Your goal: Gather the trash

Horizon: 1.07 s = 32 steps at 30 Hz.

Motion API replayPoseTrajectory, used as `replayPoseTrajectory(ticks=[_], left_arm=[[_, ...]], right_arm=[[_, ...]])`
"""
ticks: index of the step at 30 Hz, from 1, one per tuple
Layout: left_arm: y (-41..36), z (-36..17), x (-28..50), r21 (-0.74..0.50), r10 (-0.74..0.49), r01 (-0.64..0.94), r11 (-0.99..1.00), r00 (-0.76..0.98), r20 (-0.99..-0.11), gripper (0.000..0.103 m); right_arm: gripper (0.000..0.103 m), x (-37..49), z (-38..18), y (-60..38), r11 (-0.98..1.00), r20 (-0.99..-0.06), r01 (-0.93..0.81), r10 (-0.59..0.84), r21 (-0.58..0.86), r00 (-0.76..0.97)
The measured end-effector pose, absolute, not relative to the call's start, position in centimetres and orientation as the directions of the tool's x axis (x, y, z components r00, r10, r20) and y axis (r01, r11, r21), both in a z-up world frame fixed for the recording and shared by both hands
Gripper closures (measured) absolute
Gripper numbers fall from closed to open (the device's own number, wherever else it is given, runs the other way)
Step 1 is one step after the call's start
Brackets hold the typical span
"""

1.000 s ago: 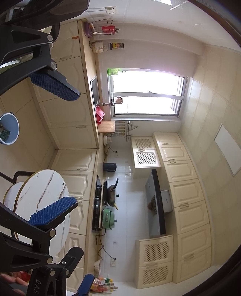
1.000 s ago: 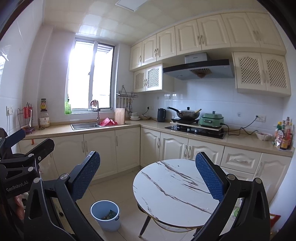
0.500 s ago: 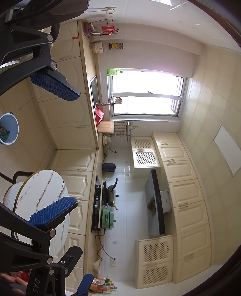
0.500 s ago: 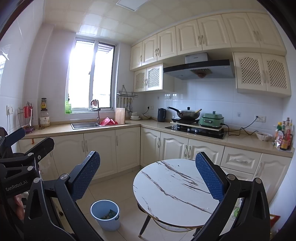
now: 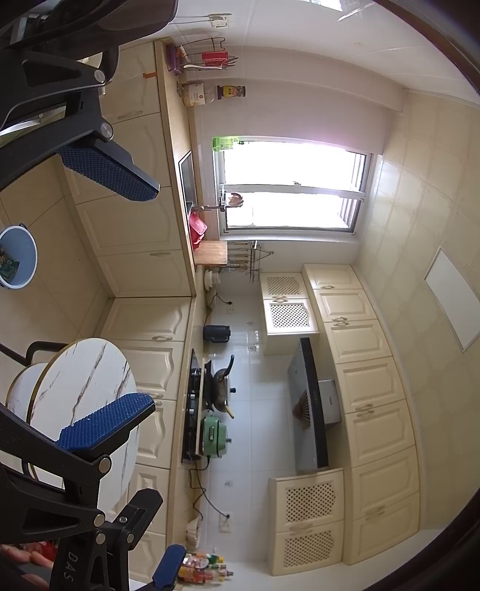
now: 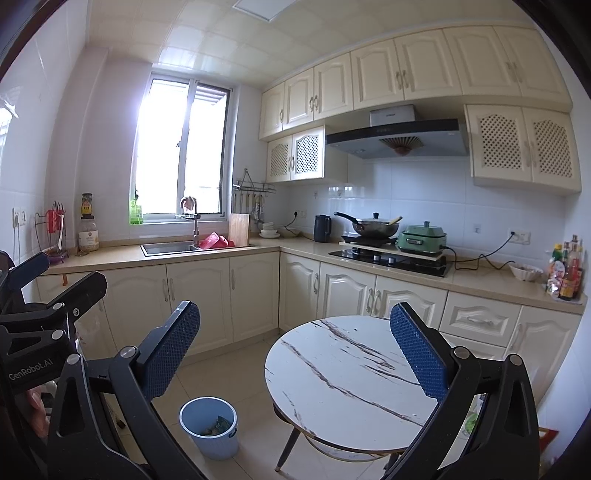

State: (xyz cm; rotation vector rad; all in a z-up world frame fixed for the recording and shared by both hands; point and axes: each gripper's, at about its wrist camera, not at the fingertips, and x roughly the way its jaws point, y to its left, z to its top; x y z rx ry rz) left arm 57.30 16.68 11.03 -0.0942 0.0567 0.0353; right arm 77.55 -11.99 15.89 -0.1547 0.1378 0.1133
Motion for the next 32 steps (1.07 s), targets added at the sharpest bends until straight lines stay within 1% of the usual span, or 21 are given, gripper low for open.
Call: replayPoseTrajectory(ticks=[16, 32], left_arm=[[17.8, 11.3, 57.9, -0.095, 0.028, -0.033, 0.995, 0.998, -0.056, 0.001], [20.9, 11.7, 60.4, -0.094, 0.008, -0.014, 0.995, 0.998, -0.06, 0.001]], right_arm=[[0.0, 77.8, 15.8, -12.2, 0.981, -0.147, -0.122, 0.1, -0.149, 0.984], [0.0, 78.1, 15.7, -12.5, 0.982, -0.153, -0.118, 0.095, -0.146, 0.984]])
